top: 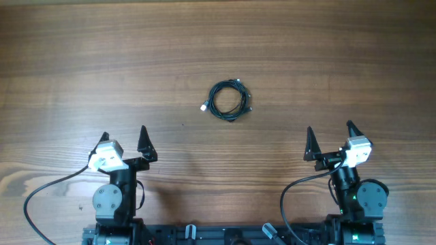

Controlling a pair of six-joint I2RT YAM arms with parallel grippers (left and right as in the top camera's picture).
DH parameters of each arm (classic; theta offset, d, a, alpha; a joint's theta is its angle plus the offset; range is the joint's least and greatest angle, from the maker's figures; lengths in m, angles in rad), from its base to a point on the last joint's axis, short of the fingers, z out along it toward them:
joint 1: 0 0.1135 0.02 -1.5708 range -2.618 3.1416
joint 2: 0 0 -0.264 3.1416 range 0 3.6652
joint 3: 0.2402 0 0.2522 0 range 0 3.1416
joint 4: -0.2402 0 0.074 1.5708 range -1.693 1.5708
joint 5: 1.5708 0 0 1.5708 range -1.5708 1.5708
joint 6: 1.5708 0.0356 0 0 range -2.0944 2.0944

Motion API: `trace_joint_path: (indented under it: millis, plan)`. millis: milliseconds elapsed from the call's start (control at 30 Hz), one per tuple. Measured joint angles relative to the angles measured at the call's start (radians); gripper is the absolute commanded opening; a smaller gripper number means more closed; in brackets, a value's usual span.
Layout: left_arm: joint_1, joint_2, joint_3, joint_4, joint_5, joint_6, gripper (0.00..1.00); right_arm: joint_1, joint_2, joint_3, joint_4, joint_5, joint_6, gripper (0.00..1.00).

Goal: Untangle cables

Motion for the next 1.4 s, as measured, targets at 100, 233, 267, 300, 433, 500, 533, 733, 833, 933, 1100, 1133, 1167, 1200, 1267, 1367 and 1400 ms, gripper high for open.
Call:
trace_joint_path:
  millis: [100,233,267,300,433,500,533,733,833,933,1100,1133,1167,1200,1267,1367,1400]
  plan:
    - [0.000,0.000,0.000,0.007,0.000,0.000,1.00,0.000,0.000,0.000,0.000,0.000,0.000,1.00]
    - [0.000,0.000,0.000,0.011,0.021,-0.017,1.00,0.000,0.000,0.000,0.000,0.000,0.000,1.00]
    - [0.000,0.000,0.000,0.012,0.027,-0.021,1.00,0.000,0.000,0.000,0.000,0.000,0.000,1.00]
    - [0.000,0.000,0.000,0.011,0.030,-0.024,1.00,0.000,0.000,0.000,0.000,0.000,0.000,1.00]
    - [0.000,0.000,0.000,0.011,0.046,-0.032,1.00,0.000,0.000,0.000,0.000,0.000,0.000,1.00]
    - [0.000,0.000,0.000,0.011,0.049,-0.034,1.00,0.000,0.000,0.000,0.000,0.000,0.000,1.00]
    - [0.000,0.000,0.000,0.012,0.049,-0.035,1.00,0.000,0.000,0.000,0.000,0.000,0.000,1.00]
    - [0.000,0.000,0.000,0.038,0.050,-0.036,1.00,0.000,0.000,0.000,0.000,0.000,0.000,1.00]
    - [0.000,0.000,0.000,0.022,0.049,-0.037,1.00,0.000,0.000,0.000,0.000,0.000,0.000,1.00]
    - [0.000,0.000,0.000,0.011,0.053,-0.039,1.00,0.000,0.000,0.000,0.000,0.000,0.000,1.00]
    - [0.000,0.000,0.000,0.012,0.075,-0.039,1.00,0.000,0.000,0.000,0.000,0.000,0.000,1.00]
    - [0.000,0.000,0.000,0.011,0.082,-0.039,1.00,0.000,0.000,0.000,0.000,0.000,0.000,1.00]
    - [0.000,0.000,0.000,0.011,0.083,-0.039,1.00,0.000,0.000,0.000,0.000,0.000,0.000,1.00]
    - [0.000,0.000,0.000,0.011,0.102,-0.039,1.00,0.000,0.000,0.000,0.000,0.000,0.000,1.00]
    - [0.000,0.000,0.003,0.006,0.129,-0.040,1.00,0.000,0.000,0.000,0.000,0.000,0.000,0.99]
    - [0.000,0.000,0.023,-0.013,0.156,-0.050,1.00,0.000,0.000,0.000,0.000,0.000,0.000,1.00]
    - [0.000,0.000,0.037,-0.021,0.162,-0.051,1.00,0.000,0.000,0.000,0.000,0.000,0.000,1.00]
